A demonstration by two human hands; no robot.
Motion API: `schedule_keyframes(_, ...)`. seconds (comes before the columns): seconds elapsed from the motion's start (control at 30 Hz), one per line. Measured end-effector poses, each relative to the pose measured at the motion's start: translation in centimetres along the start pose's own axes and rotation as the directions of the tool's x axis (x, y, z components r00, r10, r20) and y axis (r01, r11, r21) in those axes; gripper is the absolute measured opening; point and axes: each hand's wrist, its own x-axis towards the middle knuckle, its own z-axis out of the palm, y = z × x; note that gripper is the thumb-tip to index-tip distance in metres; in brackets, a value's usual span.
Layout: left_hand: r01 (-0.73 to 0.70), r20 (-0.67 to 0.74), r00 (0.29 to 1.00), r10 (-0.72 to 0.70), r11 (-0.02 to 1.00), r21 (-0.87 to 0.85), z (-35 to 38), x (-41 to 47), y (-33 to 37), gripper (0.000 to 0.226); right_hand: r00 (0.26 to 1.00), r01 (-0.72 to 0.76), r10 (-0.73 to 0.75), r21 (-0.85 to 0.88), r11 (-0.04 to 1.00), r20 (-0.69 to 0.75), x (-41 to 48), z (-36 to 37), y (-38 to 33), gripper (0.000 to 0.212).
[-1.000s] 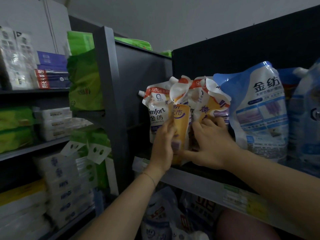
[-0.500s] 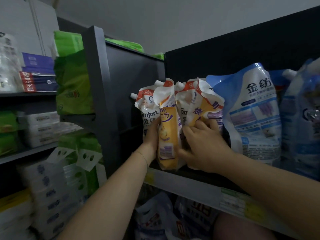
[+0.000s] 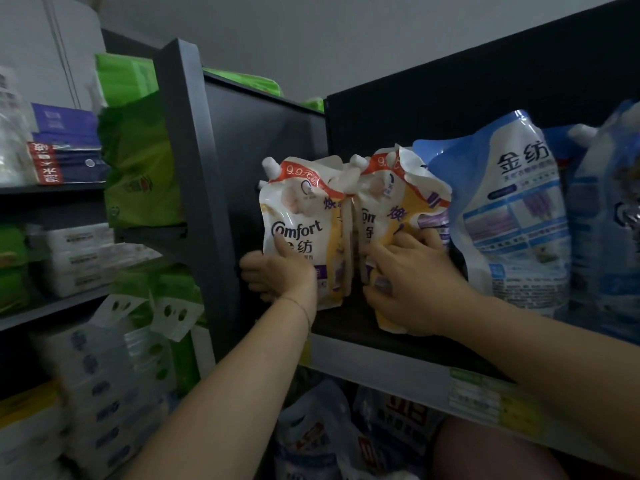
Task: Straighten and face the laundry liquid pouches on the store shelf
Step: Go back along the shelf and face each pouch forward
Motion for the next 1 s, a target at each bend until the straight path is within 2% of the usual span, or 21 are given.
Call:
schedule_keyframes(0.07, -0.185, 0.02, 0.983, 0.185, 0.982, 0.046, -0.3, -0.1, 0.1, 0.053, 1.0, -0.001, 0.001, 0.002, 1.0, 0.002, 0.0, 0.0, 0.0, 0.045)
schedule_keyframes(0.1, -0.333, 0.067, 0.942, 0.328, 0.939, 0.084, -0.6, -0.3, 0.0, 0.063, 1.0, 0.001, -0.001, -0.005, 1.0, -0.003, 0.0, 0.0, 0.0, 0.046)
schedule_keyframes(0.17, -0.657, 0.208, 0.75, 0.628, 0.743, 0.13, -1.4, -1.3, 0.0, 0.086, 1.0, 0.007, -0.007, -0.031, 1.0, -0.011, -0.1, 0.2, -0.1, 0.047)
schedule_keyframes(0.2, -0.752, 0.295, 0.653, 0.697, 0.642, 0.148, -1.7, -1.8, -0.2, 0.097, 1.0, 0.009, -0.01, -0.041, 0.999, -0.011, -0.1, 0.3, -0.2, 0.048)
schedule_keyframes(0.23, -0.795, 0.39, 0.599, 0.7, 0.578, 0.183, -1.8, -2.1, -0.6, 0.106, 1.0, 0.011, -0.011, -0.048, 0.999, -0.01, -0.1, 0.3, -0.2, 0.048)
schedule_keyframes(0.27, -0.806, 0.478, 0.583, 0.657, 0.544, 0.234, -1.8, -2.2, -1.1, 0.115, 1.0, 0.014, -0.015, -0.051, 0.999, -0.01, -0.1, 0.3, -0.2, 0.048)
schedule_keyframes(0.33, -0.789, 0.605, 0.601, 0.523, 0.507, 0.346, -1.5, -1.5, -2.1, 0.129, 1.0, 0.021, -0.021, -0.047, 0.999, -0.009, -0.1, 0.3, -0.3, 0.048)
schedule_keyframes(0.43, -0.778, 0.712, 0.603, 0.359, 0.46, 0.427, -1.1, 1.1, -2.6, 0.141, 1.0, 0.025, -0.025, -0.029, 0.999, -0.012, -0.2, 0.2, -0.2, 0.048)
schedule_keyframes(0.53, -0.772, 0.763, 0.583, 0.278, 0.484, 0.413, -0.9, 3.4, -1.8, 0.145, 0.999, 0.032, -0.033, -0.036, 0.999, -0.011, -0.2, 0.2, -0.3, 0.047)
schedule_keyframes(0.67, -0.773, 0.783, 0.563, 0.265, 0.504, 0.386, -0.1, 4.4, -1.8, 0.146, 0.999, 0.029, -0.029, -0.019, 0.999, 0.016, -0.2, 0.0, -0.5, 0.05)
schedule_keyframes(1.0, -0.829, 0.875, 0.422, 0.239, 0.491, 0.266, 1.5, 6.5, -2.7, 0.147, 0.999, 0.029, -0.029, -0.048, 0.998, 0.014, 0.4, 0.3, -1.5, 0.049)
